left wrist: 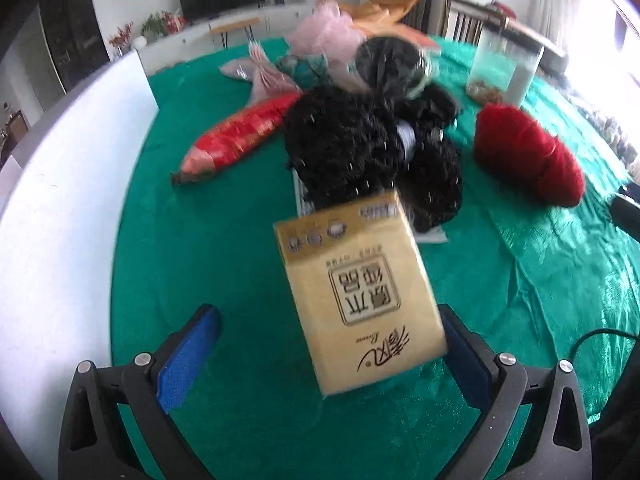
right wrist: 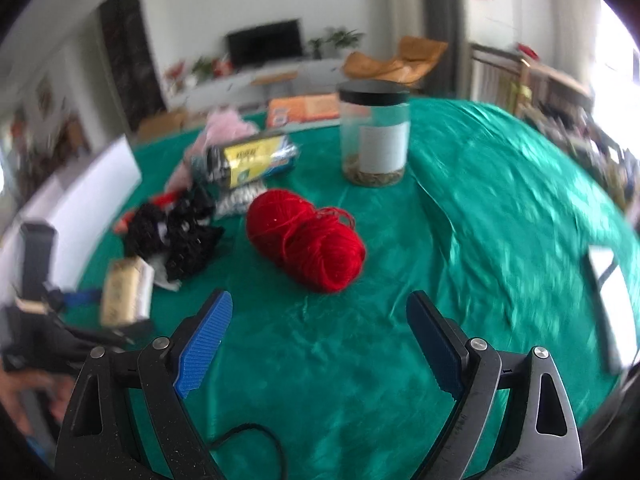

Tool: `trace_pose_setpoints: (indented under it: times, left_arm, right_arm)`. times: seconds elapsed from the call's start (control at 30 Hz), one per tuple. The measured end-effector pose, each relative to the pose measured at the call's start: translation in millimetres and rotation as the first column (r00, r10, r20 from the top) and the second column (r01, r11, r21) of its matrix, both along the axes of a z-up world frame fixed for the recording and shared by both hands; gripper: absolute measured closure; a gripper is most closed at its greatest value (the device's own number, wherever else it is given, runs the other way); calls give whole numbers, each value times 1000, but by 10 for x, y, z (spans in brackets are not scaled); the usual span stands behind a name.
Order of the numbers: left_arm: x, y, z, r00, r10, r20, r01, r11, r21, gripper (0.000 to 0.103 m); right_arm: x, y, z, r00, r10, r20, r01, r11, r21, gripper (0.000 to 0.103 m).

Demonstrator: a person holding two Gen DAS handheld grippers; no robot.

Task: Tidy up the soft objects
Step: 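Grasp the yellow tissue pack with the left gripper while the right gripper grasps the red yarn ball, then carry both items into the cardboard box and open both grippers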

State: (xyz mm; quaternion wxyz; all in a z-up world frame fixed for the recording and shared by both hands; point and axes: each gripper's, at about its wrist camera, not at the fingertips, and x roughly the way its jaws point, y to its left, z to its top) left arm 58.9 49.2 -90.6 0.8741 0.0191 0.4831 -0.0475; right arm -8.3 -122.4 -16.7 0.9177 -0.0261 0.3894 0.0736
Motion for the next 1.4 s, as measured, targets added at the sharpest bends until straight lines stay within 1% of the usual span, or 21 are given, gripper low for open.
trace_pose_setpoints:
  times: [0.03,0.13,0.23,0.33,0.37,0.4,0.43,0.47,0.57,0.67,0.7,0.77,0.83,0.9,0.93,1.0,1.07,1.13,1.23,1.3,1.4]
  left_arm:
    - [-18,6,9,1000,-9,9,9,1000,-10,18]
    - [-64,-42,7,999,-33,23,33,999,0,45]
    - [-97,-17,27,999,-40,27,40,999,-20,46]
    - [-156,90,41,999,-31,30,33,998,-49,47]
    - [-174,121,44,999,-29,30,30,998,-55,47]
    - [-202,172,49,999,-23,31,25,998,-61,47]
    - [-223,215,54,999,-18,31,20,998,-66,47]
    - [-247,241,58,999,-13,33,16,998,-69,47]
    - [-294,277,59,999,-6,39,8,998,-61,47]
    - [-269,257,36,999,11,33,-11,1000,-20,45]
    - [-252,252,18,1000,17,23,-16,1000,-4,44]
    - [-233,248,15,1000,17,24,-18,1000,14,39]
    - [-228,247,-5,1000,21,16,-21,999,35,27]
    - [-234,241,-14,1000,17,10,-18,999,47,25]
    - [-240,239,-13,1000,9,8,-9,999,46,28]
    - [-243,247,6,1000,-6,14,5,1000,21,48]
    - [-217,268,40,1000,4,13,-4,1000,-4,49]
    - [-222,310,145,999,17,37,-15,998,-56,49]
    - [-280,427,487,993,35,109,-19,988,-151,49]
    - [-328,541,696,988,52,146,-24,982,-189,49]
    - [-473,868,1025,976,100,192,-60,976,-208,49]
  right_arm:
    - [141,67,-1,999,45,-24,-47,995,-84,12]
    - [486,269,-22,984,157,-83,-172,959,-226,12]
    - [809,496,-173,954,248,-169,-289,911,-294,13]
    - [980,495,-324,933,280,-226,-329,919,-217,20]
    - [1030,437,-370,930,270,-251,-320,929,-186,31]
    - [1052,360,-371,938,237,-252,-290,935,-201,49]
    - [1060,262,-355,944,214,-251,-262,949,-174,51]
    - [1078,48,-319,951,168,-260,-201,974,-104,51]
    - [1117,-557,-252,961,-3,-275,2,1000,-6,52]
    - [1243,-1114,-232,943,-168,-286,193,980,59,52]
    - [1297,-1237,-223,938,-196,-287,226,971,76,52]
    - [1446,-1433,-231,931,-234,-281,273,956,110,52]
    - [1568,-1522,-219,926,-275,-257,306,948,88,51]
    - [1691,-1536,-257,926,-295,-238,313,949,45,47]
    - [1785,-1510,-328,926,-274,-259,292,956,30,49]
    - [1887,-1460,-402,923,-236,-304,248,969,0,54]
    - [1945,-1489,-336,924,-258,-281,260,965,-32,57]
    - [1919,-1594,-251,917,-303,-260,318,948,18,57]
    - [1777,-1771,54,910,-363,-198,398,899,183,57]
    - [1708,-1664,306,932,-329,-156,358,905,229,57]
    - [1580,-1174,617,976,-174,-131,204,942,266,57]
